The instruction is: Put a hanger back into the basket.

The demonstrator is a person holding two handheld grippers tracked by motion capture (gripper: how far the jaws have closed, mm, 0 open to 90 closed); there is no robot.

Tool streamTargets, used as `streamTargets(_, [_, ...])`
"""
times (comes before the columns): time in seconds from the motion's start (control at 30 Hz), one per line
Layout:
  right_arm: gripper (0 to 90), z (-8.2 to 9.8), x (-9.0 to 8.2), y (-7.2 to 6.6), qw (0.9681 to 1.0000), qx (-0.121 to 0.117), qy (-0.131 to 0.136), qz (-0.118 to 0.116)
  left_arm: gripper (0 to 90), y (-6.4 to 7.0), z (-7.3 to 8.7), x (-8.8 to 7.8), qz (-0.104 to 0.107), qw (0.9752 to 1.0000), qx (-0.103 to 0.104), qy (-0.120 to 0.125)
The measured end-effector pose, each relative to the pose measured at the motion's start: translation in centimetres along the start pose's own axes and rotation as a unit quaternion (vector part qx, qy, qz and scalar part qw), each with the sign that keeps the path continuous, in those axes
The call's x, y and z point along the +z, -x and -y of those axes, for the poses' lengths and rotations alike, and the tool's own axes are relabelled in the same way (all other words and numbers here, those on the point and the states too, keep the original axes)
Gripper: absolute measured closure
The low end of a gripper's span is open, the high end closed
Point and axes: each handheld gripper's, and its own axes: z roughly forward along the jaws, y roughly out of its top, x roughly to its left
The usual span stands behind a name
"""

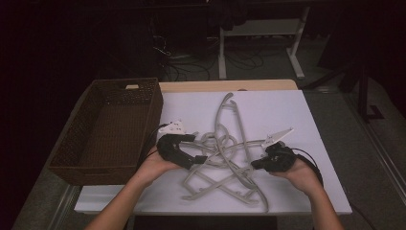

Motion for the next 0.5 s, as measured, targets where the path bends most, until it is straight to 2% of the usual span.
streamTargets(0.17, [89.2, -0.6, 0.5, -0.7, 0.9997, -0.011, 0.012, -0.017, 4.6, 0.0, 0.1, 0.1, 0.0, 1.0, 0.001, -0.003])
streamTargets(0.43, [89.2, -1.7, 2.1, -2.0, 0.999, -0.032, 0.003, -0.031, 4.6, 0.0, 0.1, 0.1, 0.0, 1.0, -0.001, -0.005])
streamTargets(0.5, [89.2, -2.5, 2.8, -2.7, 0.9984, -0.042, 0.003, -0.036, 4.6, -0.1, 0.2, 0.0, -0.002, 1.0, -0.001, -0.008])
